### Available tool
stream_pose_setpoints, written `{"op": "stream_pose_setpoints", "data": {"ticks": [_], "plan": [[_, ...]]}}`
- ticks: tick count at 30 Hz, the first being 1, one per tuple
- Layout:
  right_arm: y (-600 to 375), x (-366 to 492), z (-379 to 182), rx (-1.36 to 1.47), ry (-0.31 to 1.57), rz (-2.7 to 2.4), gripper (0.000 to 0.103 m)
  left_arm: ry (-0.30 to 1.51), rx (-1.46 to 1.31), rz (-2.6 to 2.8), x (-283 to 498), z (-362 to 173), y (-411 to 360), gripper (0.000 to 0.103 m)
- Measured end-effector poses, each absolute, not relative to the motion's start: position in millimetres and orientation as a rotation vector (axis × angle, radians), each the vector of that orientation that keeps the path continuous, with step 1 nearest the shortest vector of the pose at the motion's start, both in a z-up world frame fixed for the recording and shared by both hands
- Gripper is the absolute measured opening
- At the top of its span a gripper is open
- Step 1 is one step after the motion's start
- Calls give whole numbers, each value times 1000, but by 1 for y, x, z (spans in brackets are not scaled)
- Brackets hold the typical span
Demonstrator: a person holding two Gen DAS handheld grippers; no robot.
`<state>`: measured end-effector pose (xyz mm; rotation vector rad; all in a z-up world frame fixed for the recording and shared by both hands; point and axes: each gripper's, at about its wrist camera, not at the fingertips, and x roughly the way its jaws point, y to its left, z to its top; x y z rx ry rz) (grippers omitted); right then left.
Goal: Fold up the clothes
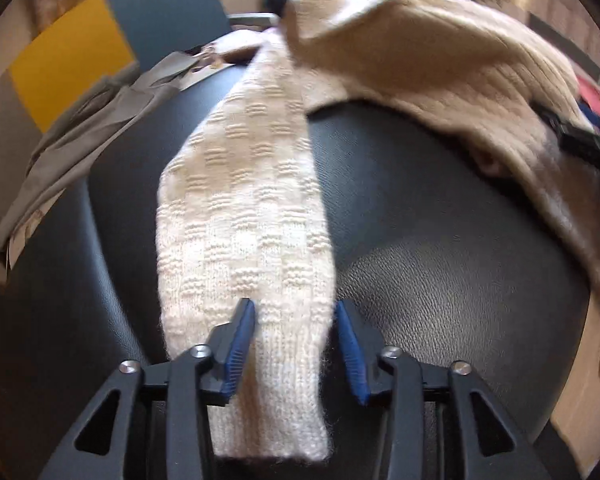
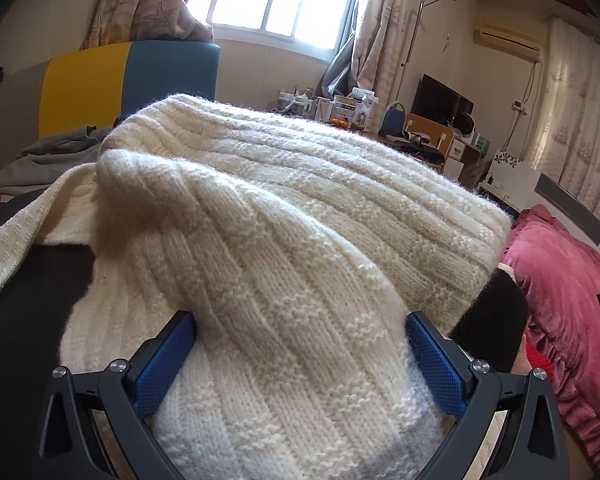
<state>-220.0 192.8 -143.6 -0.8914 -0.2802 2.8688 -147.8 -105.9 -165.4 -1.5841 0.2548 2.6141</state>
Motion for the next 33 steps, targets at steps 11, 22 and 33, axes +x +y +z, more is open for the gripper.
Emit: {"op": "stream_pose_setpoints", "data": {"ticks": [11, 22, 33], "plan": [[196, -220, -145, -906, -287, 2862, 103, -1149, -1175, 2369, -114, -109, -261, 5], [206, -194, -94, -1136, -187, 2925, 103, -1546, -940, 2265, -48, -92, -357, 5], [180, -83, -122, -1327, -490, 2915, 103, -1613, -1026, 2251, -39, -121, -365, 5]]}}
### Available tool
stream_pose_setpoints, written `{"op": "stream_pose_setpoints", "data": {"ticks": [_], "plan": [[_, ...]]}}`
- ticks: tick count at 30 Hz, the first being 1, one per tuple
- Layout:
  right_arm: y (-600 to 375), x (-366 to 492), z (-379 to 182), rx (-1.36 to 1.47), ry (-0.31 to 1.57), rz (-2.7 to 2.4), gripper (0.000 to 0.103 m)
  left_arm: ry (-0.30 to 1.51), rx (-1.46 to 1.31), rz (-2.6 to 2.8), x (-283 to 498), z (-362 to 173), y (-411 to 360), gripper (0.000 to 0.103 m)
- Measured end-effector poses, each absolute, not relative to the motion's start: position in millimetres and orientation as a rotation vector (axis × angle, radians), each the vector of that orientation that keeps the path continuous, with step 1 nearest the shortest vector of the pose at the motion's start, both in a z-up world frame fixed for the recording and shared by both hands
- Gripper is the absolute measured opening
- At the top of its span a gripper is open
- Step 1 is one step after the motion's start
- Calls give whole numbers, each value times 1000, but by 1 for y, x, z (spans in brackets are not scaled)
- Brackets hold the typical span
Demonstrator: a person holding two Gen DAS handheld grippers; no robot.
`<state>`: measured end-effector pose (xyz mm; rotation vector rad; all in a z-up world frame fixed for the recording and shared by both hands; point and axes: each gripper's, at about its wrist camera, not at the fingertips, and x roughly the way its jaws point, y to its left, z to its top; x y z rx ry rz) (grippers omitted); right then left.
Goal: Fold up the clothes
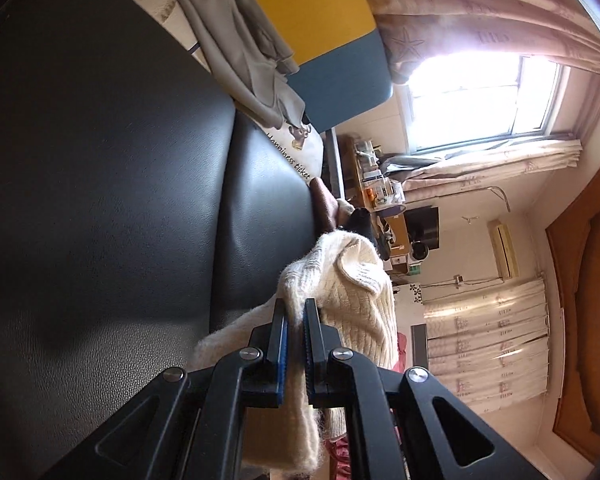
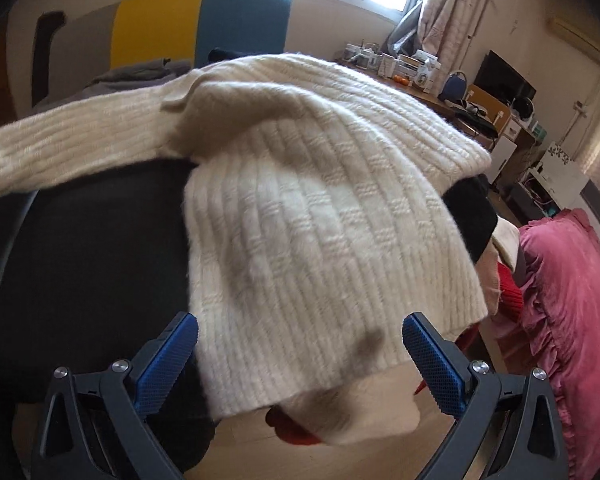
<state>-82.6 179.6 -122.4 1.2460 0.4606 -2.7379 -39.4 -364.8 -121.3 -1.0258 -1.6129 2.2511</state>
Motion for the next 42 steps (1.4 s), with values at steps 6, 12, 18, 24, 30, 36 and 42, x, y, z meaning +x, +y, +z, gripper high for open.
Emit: {"op": "stream_pose_setpoints", "data": {"ticks": [6, 12, 18, 24, 30, 36, 42], "plan": [[145, -98, -156, 1326, 613, -2659, 101, -1581, -1111, 2249, -36, -127, -356, 6], [162, -108, -158, 1381, 486, -2713, 62, -1502, -1184, 2278, -34, -134, -348, 6], [179, -112, -140, 1475, 314, -2682, 27, -1524, -1149, 2297, -29, -135, -356, 6], [165, -103, -111, 1399, -201, -2460, 7, -1644, -878, 2456, 14, -97, -423, 0], [131, -85, -123, 1389, -333, -2301, 30, -1435, -1062, 2661, 48, -88, -447, 18], [95, -63, -141, 1391, -208, -2305, 56, -966, -1426, 2648, 22, -128, -367, 23], [81, -68, -138, 1350, -19, -2367, 76, -398, -1452, 2740, -32, -124, -278, 25]]}}
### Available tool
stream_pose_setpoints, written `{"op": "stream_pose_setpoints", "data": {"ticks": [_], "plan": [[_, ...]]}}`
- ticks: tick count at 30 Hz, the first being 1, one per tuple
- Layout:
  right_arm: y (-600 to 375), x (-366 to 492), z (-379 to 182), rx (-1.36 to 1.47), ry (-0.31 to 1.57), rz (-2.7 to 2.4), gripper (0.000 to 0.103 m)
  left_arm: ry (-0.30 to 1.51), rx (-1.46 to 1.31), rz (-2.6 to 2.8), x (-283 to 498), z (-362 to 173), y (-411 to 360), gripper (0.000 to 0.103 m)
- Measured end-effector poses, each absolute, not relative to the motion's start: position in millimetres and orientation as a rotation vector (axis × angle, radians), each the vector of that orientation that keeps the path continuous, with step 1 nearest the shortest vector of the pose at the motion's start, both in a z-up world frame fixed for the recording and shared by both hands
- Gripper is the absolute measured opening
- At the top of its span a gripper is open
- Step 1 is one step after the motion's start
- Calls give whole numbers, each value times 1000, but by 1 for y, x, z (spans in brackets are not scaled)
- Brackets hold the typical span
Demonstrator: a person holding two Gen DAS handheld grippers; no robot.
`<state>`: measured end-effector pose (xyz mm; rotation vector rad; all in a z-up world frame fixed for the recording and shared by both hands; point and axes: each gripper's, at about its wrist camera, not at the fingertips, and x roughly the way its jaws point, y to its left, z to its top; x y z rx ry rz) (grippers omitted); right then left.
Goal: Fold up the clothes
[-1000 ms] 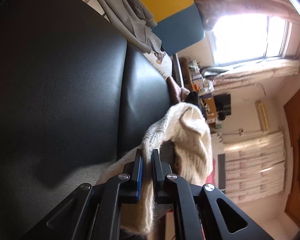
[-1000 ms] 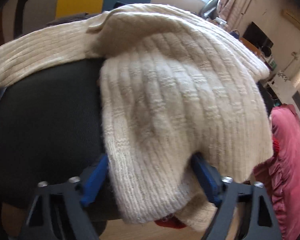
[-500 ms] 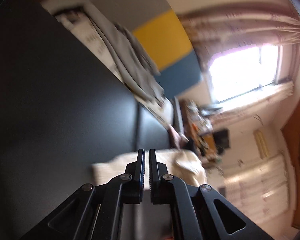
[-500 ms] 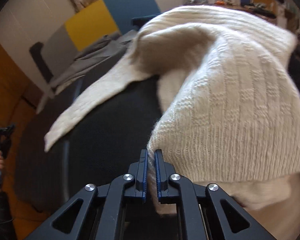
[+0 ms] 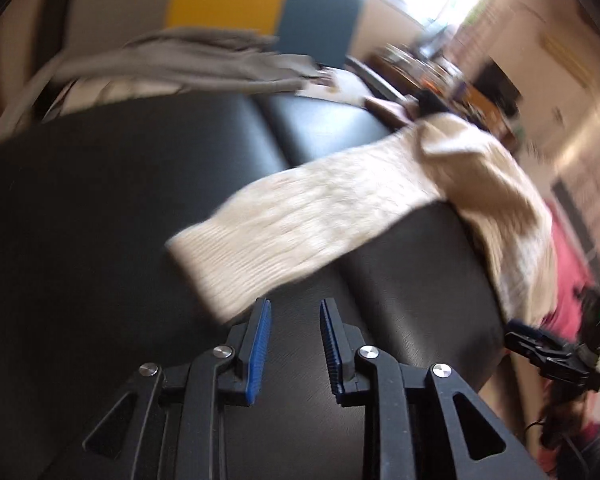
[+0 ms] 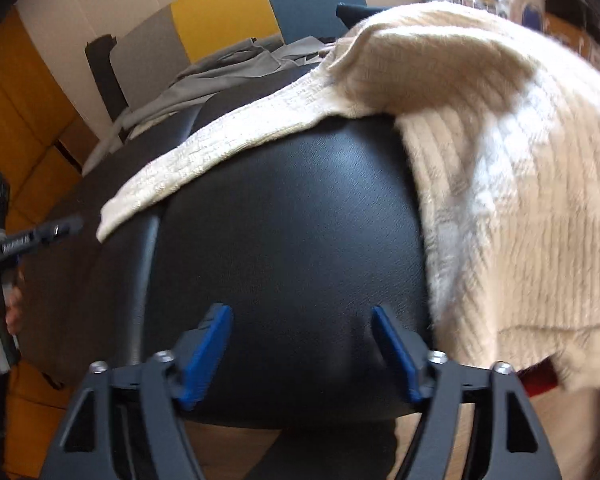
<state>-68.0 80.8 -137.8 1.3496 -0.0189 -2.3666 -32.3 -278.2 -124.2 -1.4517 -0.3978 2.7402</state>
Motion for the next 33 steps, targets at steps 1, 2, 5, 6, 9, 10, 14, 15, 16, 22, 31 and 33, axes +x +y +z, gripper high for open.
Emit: {"op": "stream_pose_setpoints", "data": {"ticks": [1, 2, 5, 6, 9, 10, 14, 15, 16, 22, 31, 33], "plan": [[85, -69, -135, 1341, -15, -2371, 77, -317, -1451, 2753, -41, -123, -268, 25], [89, -71, -132, 1329, -19, -2376, 79, -232, -1454, 2767, -49, -124, -259, 26], [97, -87, -125, 1270, -62, -2403, 87, -28, -1511, 2783, -73, -133, -247, 26], [101, -95, -122, 1241, -79, -2417, 93, 32, -1535, 2782, -80, -137, -246, 27], [107, -122, -123, 1205, -150, -2408, 103, 171, -1605, 2777, -95, -152, -248, 32], [108, -131, -126, 1215, -168, -2401, 103, 193, -1627, 2770, -99, -157, -249, 33], [117, -171, -151, 1307, -309, -2411, 103, 105, -1617, 2801, -107, -166, -264, 51], [120, -179, -162, 1370, -356, -2398, 103, 22, -1628, 2800, -108, -168, -271, 54], [122, -184, -167, 1407, -396, -2382, 103, -54, -1632, 2794, -109, -169, -279, 56], [117, -183, -167, 1411, -475, -2315, 103, -2, -1671, 2772, -105, -170, -277, 56], [78, -149, -181, 1367, -733, -2033, 103, 52, -1823, 2830, -78, -170, -305, 57], [56, -140, -184, 1356, -736, -1982, 103, 84, -1877, 2881, -68, -171, -322, 57]]}}
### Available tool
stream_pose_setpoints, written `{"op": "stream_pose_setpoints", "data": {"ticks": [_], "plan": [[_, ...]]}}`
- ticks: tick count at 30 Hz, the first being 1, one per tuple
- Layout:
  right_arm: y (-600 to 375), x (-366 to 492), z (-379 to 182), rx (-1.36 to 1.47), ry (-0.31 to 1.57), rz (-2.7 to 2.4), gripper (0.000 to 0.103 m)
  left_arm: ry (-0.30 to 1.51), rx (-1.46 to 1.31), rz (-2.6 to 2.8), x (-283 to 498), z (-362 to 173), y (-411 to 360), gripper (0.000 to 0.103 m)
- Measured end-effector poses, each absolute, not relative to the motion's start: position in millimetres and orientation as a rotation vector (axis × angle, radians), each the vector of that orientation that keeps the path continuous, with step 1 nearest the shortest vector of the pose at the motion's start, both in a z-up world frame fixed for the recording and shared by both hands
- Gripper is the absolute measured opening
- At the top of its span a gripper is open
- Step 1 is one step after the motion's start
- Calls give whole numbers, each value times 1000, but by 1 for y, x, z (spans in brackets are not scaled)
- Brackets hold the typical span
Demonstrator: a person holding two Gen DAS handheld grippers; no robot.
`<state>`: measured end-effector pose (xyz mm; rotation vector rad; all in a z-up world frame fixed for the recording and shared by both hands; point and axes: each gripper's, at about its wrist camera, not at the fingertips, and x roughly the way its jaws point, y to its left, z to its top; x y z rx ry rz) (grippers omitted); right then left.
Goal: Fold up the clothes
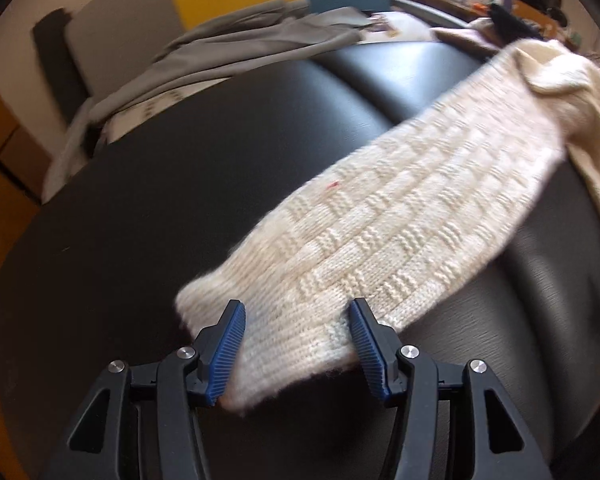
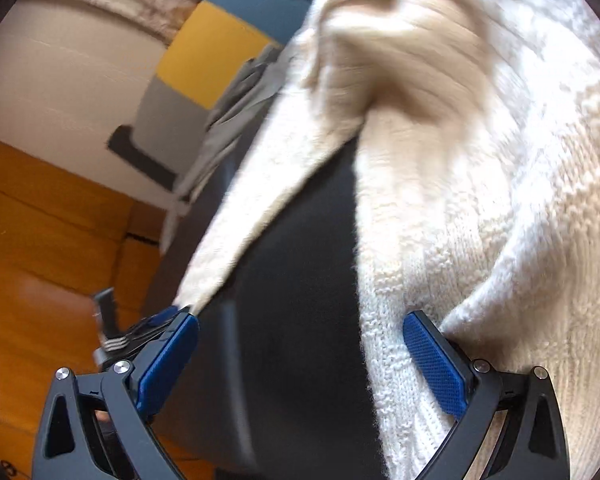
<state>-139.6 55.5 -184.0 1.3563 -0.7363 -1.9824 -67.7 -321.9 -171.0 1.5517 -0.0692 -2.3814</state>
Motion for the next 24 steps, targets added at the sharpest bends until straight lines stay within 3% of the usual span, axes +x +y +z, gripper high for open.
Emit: {"op": "stream_pose_setpoints", "data": {"ticks": [4, 5, 6, 9, 13, 19, 24], "plan": [[9, -131, -183, 1363, -667, -1931, 103, 56, 1513, -2267, -57, -169, -367, 56], [0, -130, -183, 1368, -657, -1917, 103, 120, 1497, -2227, -54, -165, -378, 51], [-7, -130, -182, 1377, -657, -1903, 103, 217, 1467, -2206, -48, -158, -387, 38], [-12, -123, -176, 1363, -708, -1862, 103, 645, 1312, -2440, -19, -125, -382, 40], [-3, -108, -159, 1310, -749, -1851, 103, 904, 1395, -2724, -6, -119, -320, 44], [53, -79, -128, 1218, -691, -2089, 103, 1009, 1628, -2894, -42, -138, -213, 44], [95, -57, -122, 1217, -568, -2335, 103, 955, 1729, -2880, -83, -149, -162, 45]]}}
